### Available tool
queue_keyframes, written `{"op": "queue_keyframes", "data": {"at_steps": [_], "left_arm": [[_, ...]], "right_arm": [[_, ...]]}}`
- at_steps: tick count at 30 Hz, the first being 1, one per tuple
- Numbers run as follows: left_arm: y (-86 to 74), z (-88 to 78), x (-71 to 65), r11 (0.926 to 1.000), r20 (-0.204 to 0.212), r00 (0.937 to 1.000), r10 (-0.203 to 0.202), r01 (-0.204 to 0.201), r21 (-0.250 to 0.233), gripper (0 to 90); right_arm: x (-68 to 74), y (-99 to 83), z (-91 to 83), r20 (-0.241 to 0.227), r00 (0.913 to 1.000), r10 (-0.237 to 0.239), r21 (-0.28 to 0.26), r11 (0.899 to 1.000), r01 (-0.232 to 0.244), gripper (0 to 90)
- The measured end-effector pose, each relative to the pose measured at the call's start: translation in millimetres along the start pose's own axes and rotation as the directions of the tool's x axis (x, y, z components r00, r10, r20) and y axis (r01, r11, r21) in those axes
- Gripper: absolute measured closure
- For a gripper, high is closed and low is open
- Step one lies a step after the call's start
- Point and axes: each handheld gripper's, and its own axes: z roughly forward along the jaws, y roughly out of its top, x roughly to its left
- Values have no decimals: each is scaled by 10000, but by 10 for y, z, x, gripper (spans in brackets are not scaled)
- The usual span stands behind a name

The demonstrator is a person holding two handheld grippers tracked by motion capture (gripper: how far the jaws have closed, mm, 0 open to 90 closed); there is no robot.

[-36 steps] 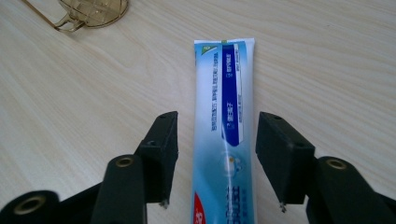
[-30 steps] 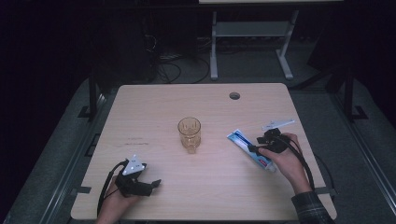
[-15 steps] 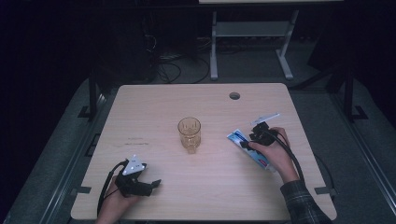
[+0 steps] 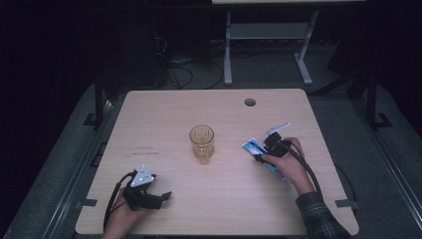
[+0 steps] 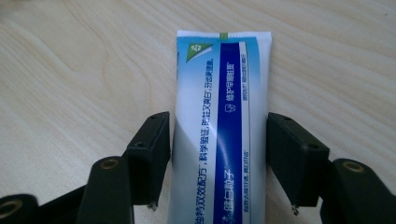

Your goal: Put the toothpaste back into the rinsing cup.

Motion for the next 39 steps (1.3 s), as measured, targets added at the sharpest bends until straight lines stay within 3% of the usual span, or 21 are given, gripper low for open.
{"op": "queue_keyframes", "data": {"at_steps": [6, 13, 26, 28, 39], "left_arm": [[0, 0, 0, 10000, 0, 10000, 3, -3, -3, 132], [-1, 0, -1, 10000, -3, 10000, 12, -12, 1, 132], [-1, -1, -1, 10000, 2, 10000, 20, -20, 4, 132], [-1, -1, -2, 10000, 6, 10000, 21, -21, 3, 132], [-2, -2, -2, 10000, 14, 10000, 30, -30, 4, 132]], "right_arm": [[28, 3, 10, 287, 9992, -288, 45, 9996, 286, 426], [53, 8, 3, 409, 9988, -286, 168, 9995, 279, 458], [114, 17, -20, 691, 9973, -241, 279, 9994, 222, 598], [121, 21, -57, 751, 9968, -264, 139, 9996, 255, 686], [25, -19, -101, 131, 9990, 425, -310, 9986, -421, 723]]}}
